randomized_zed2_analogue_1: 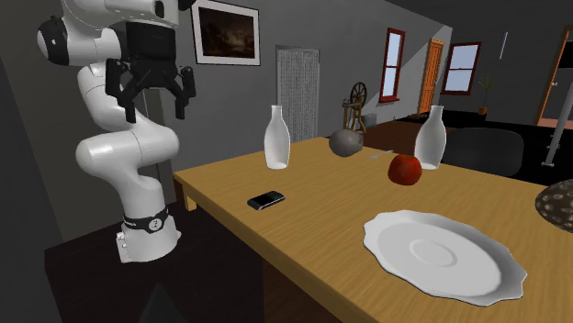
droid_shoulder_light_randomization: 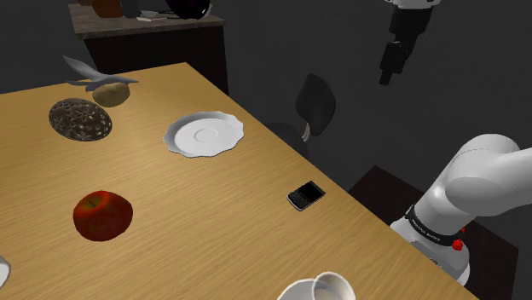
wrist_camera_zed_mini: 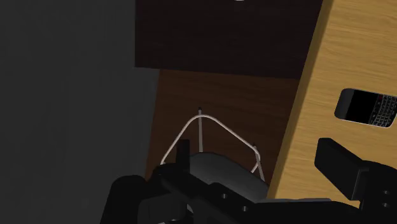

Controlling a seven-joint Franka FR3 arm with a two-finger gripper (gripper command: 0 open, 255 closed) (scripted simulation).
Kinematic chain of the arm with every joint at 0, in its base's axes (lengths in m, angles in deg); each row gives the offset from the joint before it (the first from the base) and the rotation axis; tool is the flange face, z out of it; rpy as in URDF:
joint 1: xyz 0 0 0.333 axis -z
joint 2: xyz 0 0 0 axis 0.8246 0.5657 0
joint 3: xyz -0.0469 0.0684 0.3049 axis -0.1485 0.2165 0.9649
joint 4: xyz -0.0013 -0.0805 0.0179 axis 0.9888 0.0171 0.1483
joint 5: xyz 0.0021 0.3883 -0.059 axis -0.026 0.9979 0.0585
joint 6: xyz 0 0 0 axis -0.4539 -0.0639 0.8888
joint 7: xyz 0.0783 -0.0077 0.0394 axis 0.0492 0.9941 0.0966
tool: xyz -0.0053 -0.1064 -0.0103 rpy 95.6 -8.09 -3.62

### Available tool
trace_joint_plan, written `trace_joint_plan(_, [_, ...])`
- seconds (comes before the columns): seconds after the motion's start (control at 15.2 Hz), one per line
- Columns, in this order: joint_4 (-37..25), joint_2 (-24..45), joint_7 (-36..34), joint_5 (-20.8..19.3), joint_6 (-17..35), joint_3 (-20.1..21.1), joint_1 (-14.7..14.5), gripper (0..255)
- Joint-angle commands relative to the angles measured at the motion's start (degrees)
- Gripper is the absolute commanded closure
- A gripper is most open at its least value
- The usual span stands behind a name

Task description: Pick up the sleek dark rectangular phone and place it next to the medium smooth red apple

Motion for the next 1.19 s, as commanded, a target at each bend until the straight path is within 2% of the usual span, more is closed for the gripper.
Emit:
trace_joint_plan(0.0, [0.0,0.0,0.0,0.0,0.0,0.0,0.0,0])
trace_joint_plan(1.12, [16.6,8.8,28.2,3.4,29.9,3.0,-20.6,0])
